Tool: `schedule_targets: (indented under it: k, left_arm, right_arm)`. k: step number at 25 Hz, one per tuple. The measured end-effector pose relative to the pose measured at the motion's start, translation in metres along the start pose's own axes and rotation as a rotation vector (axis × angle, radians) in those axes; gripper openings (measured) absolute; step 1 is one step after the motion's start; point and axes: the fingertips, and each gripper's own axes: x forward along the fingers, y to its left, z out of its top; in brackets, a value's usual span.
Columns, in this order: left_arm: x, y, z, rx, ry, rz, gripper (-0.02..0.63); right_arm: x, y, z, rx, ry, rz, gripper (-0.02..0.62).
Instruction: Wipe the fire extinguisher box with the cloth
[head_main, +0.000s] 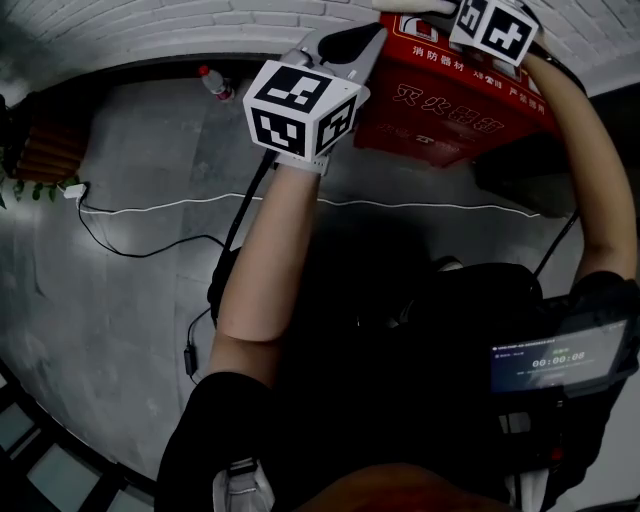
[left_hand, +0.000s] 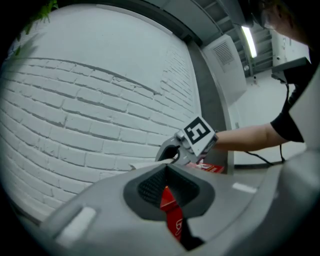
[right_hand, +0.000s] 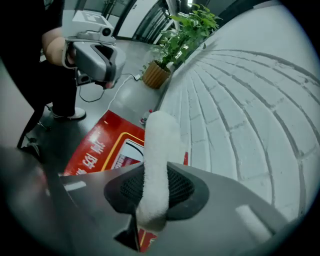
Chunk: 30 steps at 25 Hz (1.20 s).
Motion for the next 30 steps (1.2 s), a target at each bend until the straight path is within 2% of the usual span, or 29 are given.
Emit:
schedule_targets:
  k: [5, 9, 16, 18, 20, 23, 26, 30]
  left_arm:
    - [-0.003, -0.01, 0.007, 0.027, 0.002, -0.001, 0.003]
    - [-0.03, -0.016, 0.022, 0.043, -0.008, 0.004, 0.002]
    - [-0.027, -0.015, 0.008, 0.063, 0.005, 0.024, 0.003]
    - [-0.032, -0.013, 0.013, 0.063, -0.006, 0.036, 0.003]
    - [-0.037, -0.013, 0.022, 0.065, -0.025, 0.044, 0.002]
    - [-0.041, -0.014, 0.031, 0.105, -0.048, 0.053, 0.002]
    - [-0.043, -0.019, 0.034, 0.166, -0.067, 0.064, 0.003]
    - [-0.048, -0.036, 0.064, 0.183, -0.157, 0.052, 0.002]
  right_arm:
    - [-0.023, 0.042, 0.024, -0.032, -0.042, 0.066, 0.091]
    - [-0.052, 0.073, 0.053, -0.046, -0.043, 0.105, 0.091]
    - [-0.062, 0.119, 0.051, -0.034, -0.091, 0.159, 0.091]
    - [-0.068, 0.128, 0.056, -0.001, -0.123, 0.158, 0.091]
    - [-0.081, 0.12, 0.062, 0.108, -0.212, 0.086, 0.092]
    - [-0.106, 0.095, 0.059, 0.306, -0.391, -0.088, 0.092]
    - [-0.132, 0.081, 0.046, 0.424, -0.532, -0.211, 0.092]
    - [-0.194, 0.055, 0.041, 0.581, -0.772, -0.349, 0.095]
